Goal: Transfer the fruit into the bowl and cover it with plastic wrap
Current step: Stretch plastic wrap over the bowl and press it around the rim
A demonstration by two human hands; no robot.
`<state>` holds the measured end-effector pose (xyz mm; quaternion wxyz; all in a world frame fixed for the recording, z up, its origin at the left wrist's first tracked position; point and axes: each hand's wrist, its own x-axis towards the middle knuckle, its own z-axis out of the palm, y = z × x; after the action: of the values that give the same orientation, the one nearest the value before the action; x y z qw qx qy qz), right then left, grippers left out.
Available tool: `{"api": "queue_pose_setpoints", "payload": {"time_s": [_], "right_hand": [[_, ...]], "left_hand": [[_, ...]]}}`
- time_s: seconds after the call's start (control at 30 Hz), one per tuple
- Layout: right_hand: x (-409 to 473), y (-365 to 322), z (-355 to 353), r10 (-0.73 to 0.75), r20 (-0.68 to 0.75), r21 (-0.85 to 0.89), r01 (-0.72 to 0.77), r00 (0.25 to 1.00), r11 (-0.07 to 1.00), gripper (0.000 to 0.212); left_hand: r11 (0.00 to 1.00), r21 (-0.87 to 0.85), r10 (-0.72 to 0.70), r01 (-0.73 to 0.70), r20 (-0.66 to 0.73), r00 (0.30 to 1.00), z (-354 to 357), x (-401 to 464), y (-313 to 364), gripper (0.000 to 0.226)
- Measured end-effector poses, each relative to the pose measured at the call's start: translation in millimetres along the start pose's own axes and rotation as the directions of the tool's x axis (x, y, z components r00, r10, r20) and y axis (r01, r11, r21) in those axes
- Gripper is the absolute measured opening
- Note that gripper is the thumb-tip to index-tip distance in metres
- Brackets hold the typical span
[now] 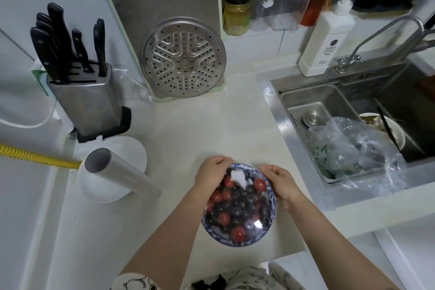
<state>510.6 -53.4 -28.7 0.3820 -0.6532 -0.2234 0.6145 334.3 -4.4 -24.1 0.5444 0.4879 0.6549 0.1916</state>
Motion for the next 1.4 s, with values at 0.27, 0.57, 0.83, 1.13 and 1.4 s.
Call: {"api": "queue_pose_setpoints", "payload": {"time_s": [0.27, 0.57, 0.83, 1.13, 1.4], "right_hand": [[3, 6, 0, 0.059, 0.013, 0.062, -0.060, 0.998, 0.996, 0.024], [5, 2, -13, 0.188, 0.116, 0.235, -0.211, 0.975, 0.949, 0.043], [-7, 6, -17, -0.088, 0.027, 0.363, 0.072, 0.996, 0.929, 0.022], [-8, -2, -5, 0.024, 0.109, 0.172, -0.043, 0.994, 0.984, 0.040], [4, -20, -4, 0.053, 0.013, 0.022, -0.053, 0.999, 0.998, 0.035]], "left_hand": [[0.999, -0.015, -0.039, 0.039, 0.004, 0.999, 0, 4, 2, 0.016], [0.987, -0.128, -0.099, 0.101, 0.022, 0.995, -5, -2, 6, 0.017], [0.902, -0.374, -0.270, 0.217, -0.095, 0.958, -5, -11, -6, 0.014], [0.802, -0.563, -0.362, 0.200, -0.192, 0.912, 7, -26, -8, 0.011], [0.626, -0.749, -0.479, 0.219, -0.147, 0.865, 9, -34, -19, 0.020]]}}
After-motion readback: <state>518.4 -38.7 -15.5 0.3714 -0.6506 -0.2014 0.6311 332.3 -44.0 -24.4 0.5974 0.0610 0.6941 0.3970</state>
